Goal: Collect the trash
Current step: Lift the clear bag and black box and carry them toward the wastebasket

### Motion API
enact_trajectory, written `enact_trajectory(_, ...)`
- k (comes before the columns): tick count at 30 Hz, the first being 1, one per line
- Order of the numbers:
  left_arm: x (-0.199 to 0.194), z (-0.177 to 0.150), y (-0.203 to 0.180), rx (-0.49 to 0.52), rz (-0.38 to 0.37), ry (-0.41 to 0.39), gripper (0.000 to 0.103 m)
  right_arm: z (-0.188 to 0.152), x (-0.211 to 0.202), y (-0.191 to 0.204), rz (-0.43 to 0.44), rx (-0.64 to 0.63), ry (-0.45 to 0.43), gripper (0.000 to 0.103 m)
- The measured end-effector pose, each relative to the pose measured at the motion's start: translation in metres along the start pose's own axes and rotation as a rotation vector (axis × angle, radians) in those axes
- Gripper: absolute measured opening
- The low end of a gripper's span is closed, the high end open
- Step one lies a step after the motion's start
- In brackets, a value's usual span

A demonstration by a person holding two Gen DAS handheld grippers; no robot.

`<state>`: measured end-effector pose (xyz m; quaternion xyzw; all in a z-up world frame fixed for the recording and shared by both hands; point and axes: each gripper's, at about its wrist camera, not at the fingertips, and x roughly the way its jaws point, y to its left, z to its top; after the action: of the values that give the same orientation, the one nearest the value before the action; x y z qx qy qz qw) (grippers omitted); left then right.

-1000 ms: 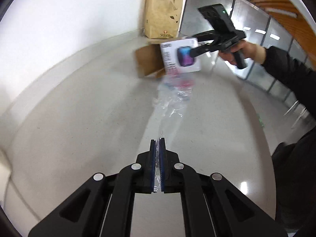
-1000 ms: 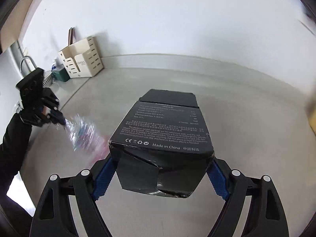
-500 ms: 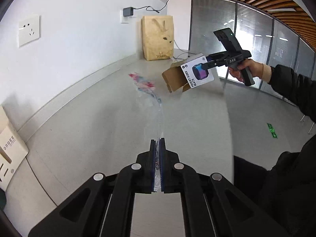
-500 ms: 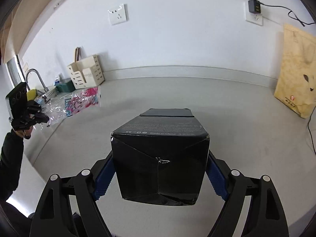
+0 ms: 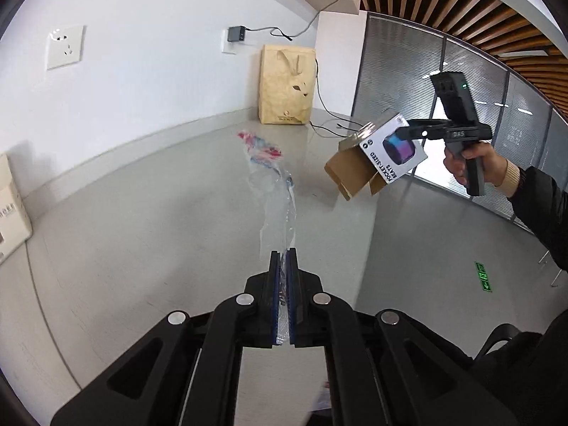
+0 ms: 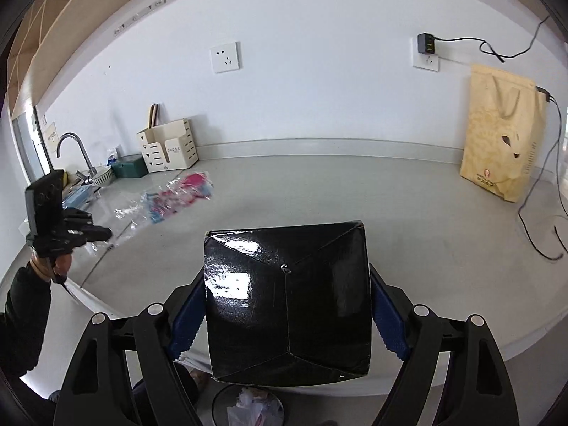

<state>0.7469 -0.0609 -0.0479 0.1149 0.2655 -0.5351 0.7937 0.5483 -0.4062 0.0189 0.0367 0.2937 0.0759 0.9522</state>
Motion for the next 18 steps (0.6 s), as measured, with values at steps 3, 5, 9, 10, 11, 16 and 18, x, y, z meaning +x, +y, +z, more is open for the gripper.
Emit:
enact_trajectory(3,0.001,-0.007,-0.026,0.013,-0.011,0.000,0.005,-0.015,-0.021,0.009,0.001,0.003,-0.008,0.083)
enact_trajectory(5,0.002,-0.009,-0.041,0.022,-0.019,-0.005,0.005,-0.026,-0.036,0.015,0.000,0.004,-0.009,0.083)
enact_trajectory(9,-0.008,-0.019,-0.070,0.025,-0.049,-0.028,0.005,-0.048,-0.065,0.024,0.011,0.020,-0.024,0.083)
enact_trajectory(10,-0.011,-0.024,-0.078,0.026,-0.053,-0.031,0.005,-0.053,-0.071,0.028,0.016,0.018,-0.024,0.083)
enact_trajectory(11,-0.012,-0.028,-0.083,0.026,-0.053,-0.030,0.005,-0.059,-0.078,0.033,0.015,0.014,-0.028,0.083)
enact_trajectory(16,-0.019,-0.062,-0.107,-0.011,-0.057,-0.007,0.005,-0.086,-0.099,0.053,0.057,0.008,-0.022,0.083)
enact_trajectory(18,-0.022,-0.080,-0.116,-0.036,-0.078,0.005,0.005,-0.098,-0.105,0.062,0.071,-0.005,-0.012,0.083)
